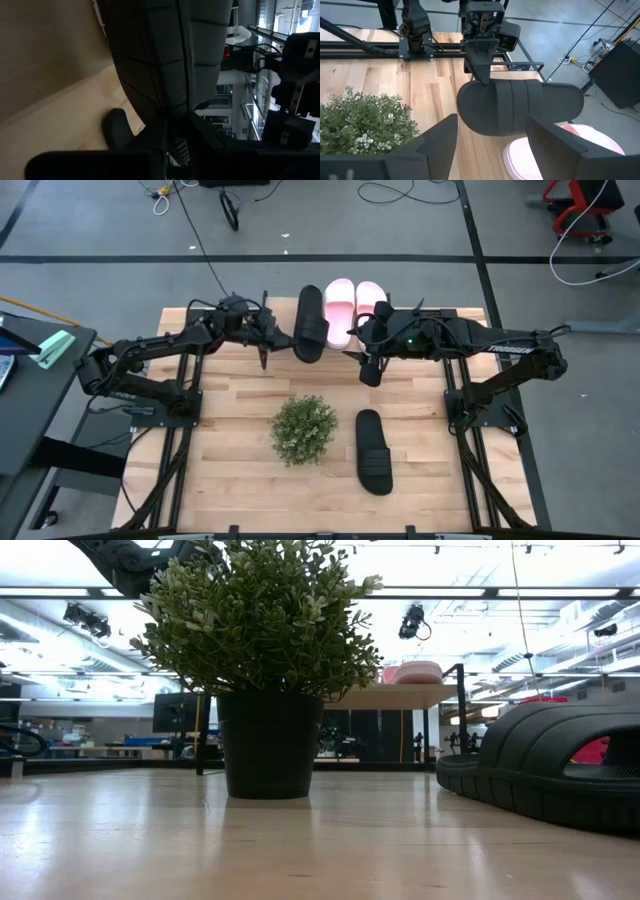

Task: Pick and place slides into the shelf
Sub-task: Put the left black slipper on the shelf

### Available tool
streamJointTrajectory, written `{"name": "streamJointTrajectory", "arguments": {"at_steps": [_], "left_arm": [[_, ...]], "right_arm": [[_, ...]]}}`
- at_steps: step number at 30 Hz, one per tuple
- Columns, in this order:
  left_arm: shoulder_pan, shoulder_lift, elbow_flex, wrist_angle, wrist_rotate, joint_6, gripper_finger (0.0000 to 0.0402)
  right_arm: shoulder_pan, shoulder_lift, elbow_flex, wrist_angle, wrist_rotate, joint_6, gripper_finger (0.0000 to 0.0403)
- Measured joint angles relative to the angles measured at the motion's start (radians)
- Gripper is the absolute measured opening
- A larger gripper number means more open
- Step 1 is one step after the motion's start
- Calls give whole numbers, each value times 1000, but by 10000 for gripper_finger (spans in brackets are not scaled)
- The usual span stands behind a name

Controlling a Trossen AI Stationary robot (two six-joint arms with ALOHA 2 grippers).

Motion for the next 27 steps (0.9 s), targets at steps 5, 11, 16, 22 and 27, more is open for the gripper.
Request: {"name": "streamJointTrajectory", "arguments": {"at_steps": [5,11,16,22,27], "left_arm": [[-18,0,0,-4,-4,-1,52],[-42,0,0,-33,-32,0,52],[-44,10,0,-42,-44,0,52],[-44,10,0,-41,-61,1,52],[-44,9,1,-83,-64,8,59]], "right_arm": [[0,0,0,0,0,0,240],[0,0,0,0,0,0,240],[0,0,0,0,0,0,240],[0,0,0,0,0,0,240],[0,0,0,0,0,2,240]]}}
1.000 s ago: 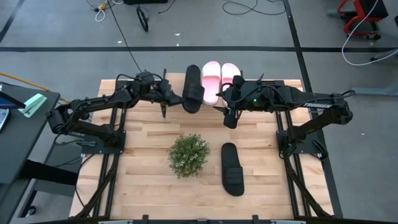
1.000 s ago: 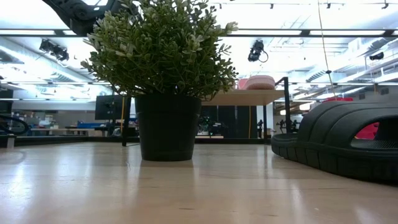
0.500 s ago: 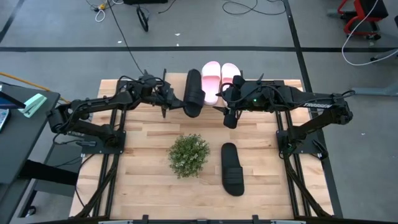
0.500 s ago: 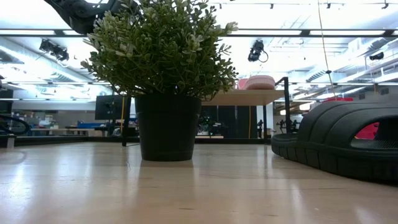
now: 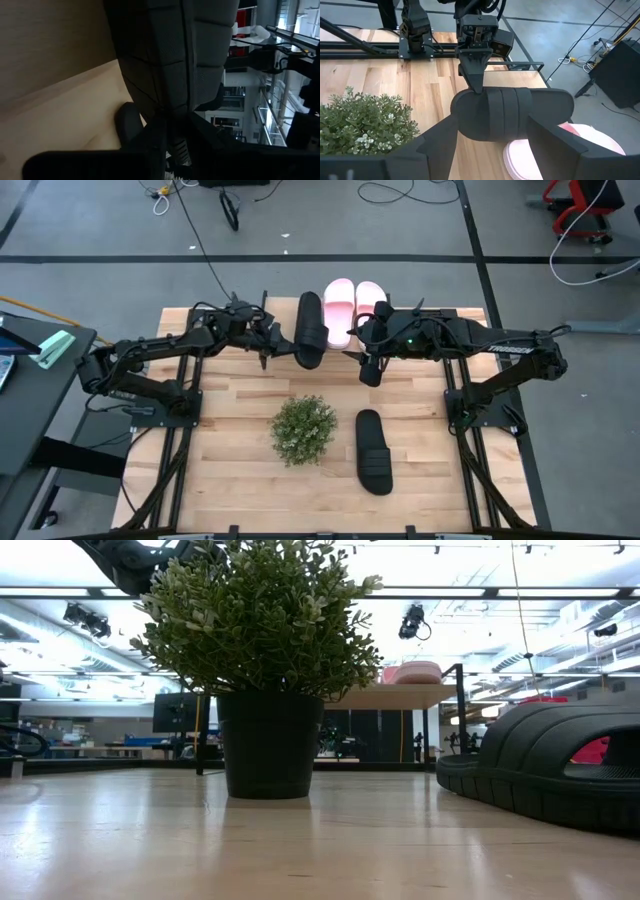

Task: Pick and place slides into the shelf
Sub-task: Put the left black slipper on the shelf

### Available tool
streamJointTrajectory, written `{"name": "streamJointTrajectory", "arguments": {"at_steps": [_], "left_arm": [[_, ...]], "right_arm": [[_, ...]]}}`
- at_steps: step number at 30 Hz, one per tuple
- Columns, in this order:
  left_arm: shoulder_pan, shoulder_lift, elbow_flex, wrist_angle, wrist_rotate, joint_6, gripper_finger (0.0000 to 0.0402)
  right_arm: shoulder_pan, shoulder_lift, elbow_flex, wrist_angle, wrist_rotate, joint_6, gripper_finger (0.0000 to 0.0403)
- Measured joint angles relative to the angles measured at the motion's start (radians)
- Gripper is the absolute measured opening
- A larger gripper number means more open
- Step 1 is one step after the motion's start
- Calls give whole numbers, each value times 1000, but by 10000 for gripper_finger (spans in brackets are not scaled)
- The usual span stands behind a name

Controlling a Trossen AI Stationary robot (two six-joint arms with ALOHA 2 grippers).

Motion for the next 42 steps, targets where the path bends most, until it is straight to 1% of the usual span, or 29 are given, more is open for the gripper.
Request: {"name": "streamJointTrajectory", "arguments": {"at_steps": [4,7,14,21,26,32,38,42], "left_arm": [[0,-1,2,-45,6,18,91],[-1,-1,1,-73,4,20,97],[2,-1,1,-78,0,22,75],[2,-1,1,-126,0,32,71],[2,-1,1,-151,-1,45,57],[2,-3,0,-114,-8,17,52],[3,-1,-4,47,-9,-57,48],[5,-1,-3,98,44,-58,48]], "right_arm": [[1,0,0,0,0,11,240],[1,0,0,0,0,16,240],[1,0,0,0,0,16,240],[1,0,0,0,0,16,240],[1,0,0,0,0,16,240],[1,0,0,0,0,16,240],[0,0,0,0,0,16,240],[0,0,0,0,-1,16,240]]}}
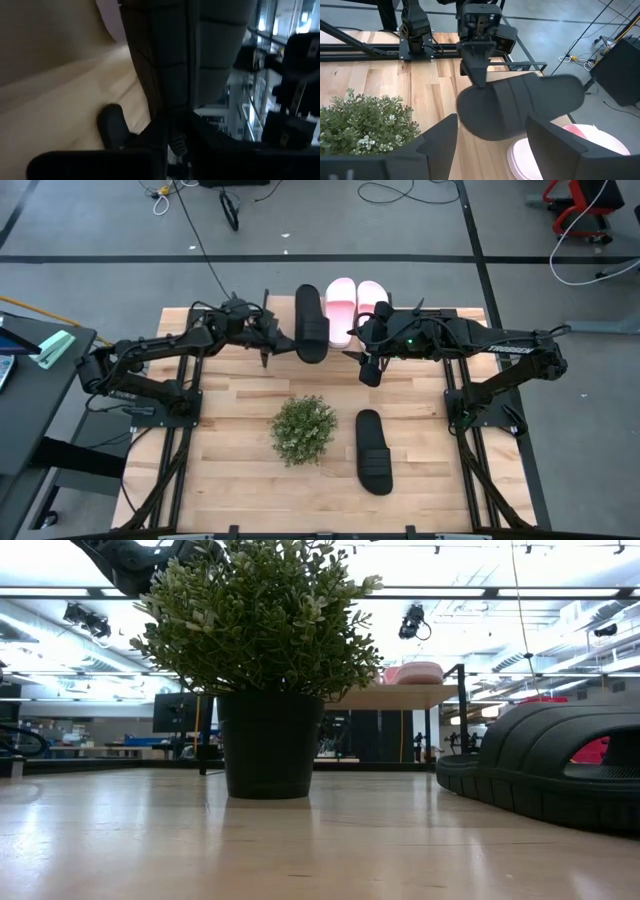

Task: Pick and place slides into the shelf
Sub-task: Put the left black slipper on the shelf

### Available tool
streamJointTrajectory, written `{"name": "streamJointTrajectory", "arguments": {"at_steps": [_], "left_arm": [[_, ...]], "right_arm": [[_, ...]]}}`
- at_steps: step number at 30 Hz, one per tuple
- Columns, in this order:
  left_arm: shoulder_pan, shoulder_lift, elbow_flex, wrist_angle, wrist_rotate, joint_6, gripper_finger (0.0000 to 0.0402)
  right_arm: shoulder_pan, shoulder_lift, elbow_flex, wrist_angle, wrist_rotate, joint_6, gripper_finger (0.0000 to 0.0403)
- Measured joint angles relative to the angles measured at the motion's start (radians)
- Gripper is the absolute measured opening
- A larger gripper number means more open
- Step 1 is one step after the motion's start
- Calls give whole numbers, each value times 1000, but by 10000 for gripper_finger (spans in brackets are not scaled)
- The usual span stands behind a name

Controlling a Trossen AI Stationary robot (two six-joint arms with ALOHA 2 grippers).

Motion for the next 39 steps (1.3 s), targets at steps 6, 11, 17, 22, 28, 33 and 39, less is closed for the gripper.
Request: {"name": "streamJointTrajectory", "arguments": {"at_steps": [6,11,17,22,28,33,39], "left_arm": [[1,0,0,26,45,44,48],[27,2,0,89,54,44,48],[61,1,-21,233,65,-37,48],[50,3,-145,457,46,-219,47],[51,1,-206,572,38,-309,46],[51,9,-206,501,109,-244,46],[51,10,-206,457,131,-188,46]], "right_arm": [[0,0,0,0,0,-6,240],[0,0,0,0,0,-6,240],[0,0,0,0,0,-1,240],[0,0,0,0,0,-1,240],[0,0,0,0,0,0,240],[-6,0,0,0,0,1,240],[-7,0,0,0,1,4,240]]}}
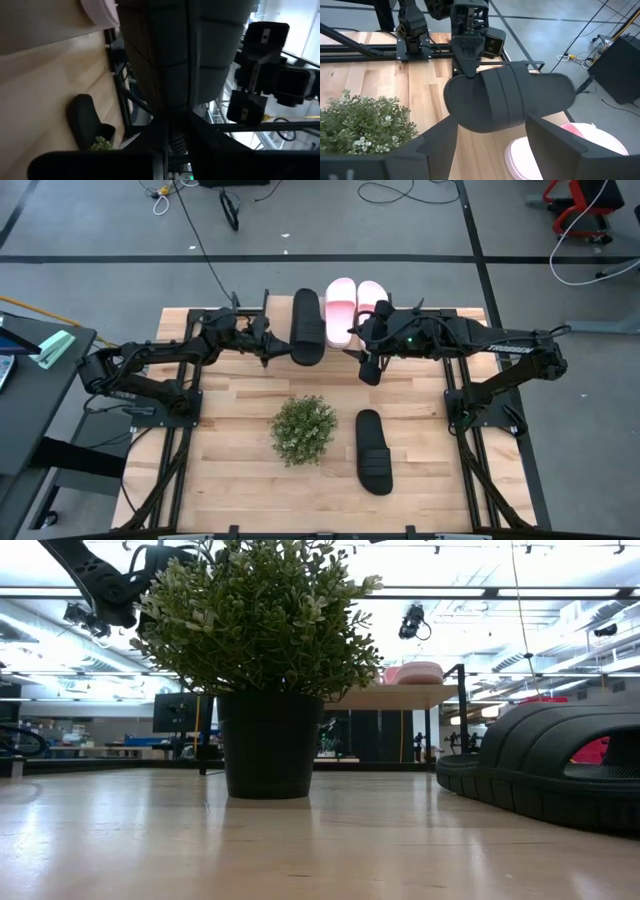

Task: Pick and place slides into the shelf
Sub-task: Put the left black slipper on the shelf

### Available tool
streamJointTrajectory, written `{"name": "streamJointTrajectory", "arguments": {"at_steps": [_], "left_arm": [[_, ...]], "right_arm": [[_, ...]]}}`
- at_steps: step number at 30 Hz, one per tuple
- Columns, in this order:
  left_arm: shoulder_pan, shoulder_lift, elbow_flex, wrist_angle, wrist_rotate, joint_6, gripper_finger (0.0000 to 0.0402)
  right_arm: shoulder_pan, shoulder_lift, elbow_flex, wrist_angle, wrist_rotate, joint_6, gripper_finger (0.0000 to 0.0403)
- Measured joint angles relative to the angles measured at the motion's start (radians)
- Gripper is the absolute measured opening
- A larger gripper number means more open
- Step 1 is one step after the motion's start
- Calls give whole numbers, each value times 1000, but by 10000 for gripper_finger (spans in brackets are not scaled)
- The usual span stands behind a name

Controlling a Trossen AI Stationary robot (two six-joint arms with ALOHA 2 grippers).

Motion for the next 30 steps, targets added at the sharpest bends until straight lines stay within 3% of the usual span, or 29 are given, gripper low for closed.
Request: {"name": "streamJointTrajectory", "arguments": {"at_steps": [8,30], "left_arm": [[-1,0,0,-69,2,54,46],[-27,115,0,16,2,91,46]], "right_arm": [[0,0,0,0,0,7,240],[0,0,0,0,0,30,240]]}}
